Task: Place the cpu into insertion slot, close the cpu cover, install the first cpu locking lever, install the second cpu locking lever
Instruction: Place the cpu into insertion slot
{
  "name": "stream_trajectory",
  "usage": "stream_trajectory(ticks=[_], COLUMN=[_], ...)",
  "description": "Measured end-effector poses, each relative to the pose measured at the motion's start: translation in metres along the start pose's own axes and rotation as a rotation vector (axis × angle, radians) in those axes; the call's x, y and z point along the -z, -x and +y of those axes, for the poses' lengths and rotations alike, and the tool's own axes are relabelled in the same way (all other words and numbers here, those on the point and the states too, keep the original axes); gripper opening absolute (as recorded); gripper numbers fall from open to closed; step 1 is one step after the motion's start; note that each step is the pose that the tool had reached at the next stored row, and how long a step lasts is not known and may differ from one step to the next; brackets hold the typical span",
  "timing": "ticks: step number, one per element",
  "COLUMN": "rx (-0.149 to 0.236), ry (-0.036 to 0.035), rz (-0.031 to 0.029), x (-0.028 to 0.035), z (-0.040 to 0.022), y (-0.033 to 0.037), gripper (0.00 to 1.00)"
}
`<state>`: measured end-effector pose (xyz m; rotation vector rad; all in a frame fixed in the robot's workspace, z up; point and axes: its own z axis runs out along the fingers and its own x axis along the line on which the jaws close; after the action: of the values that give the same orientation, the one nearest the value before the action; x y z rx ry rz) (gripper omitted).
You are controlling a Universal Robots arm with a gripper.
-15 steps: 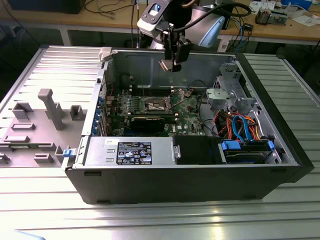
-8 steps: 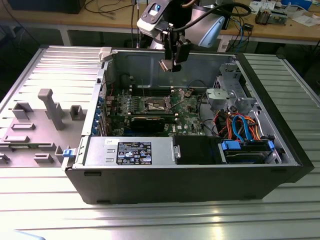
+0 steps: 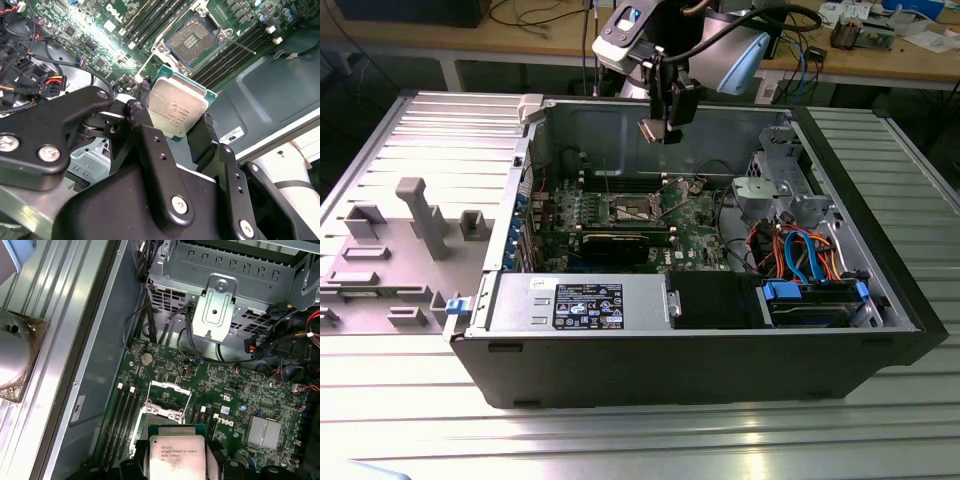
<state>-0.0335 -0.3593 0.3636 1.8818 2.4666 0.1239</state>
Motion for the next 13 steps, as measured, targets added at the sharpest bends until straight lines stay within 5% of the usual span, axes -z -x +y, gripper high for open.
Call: stream_trajectory(ticks=[13], rx=[-0.145], ry=[0.0028], rz=[-0.0125], x=[0.0000], z=[0.0000], y=[0.0000], gripper=[0.54])
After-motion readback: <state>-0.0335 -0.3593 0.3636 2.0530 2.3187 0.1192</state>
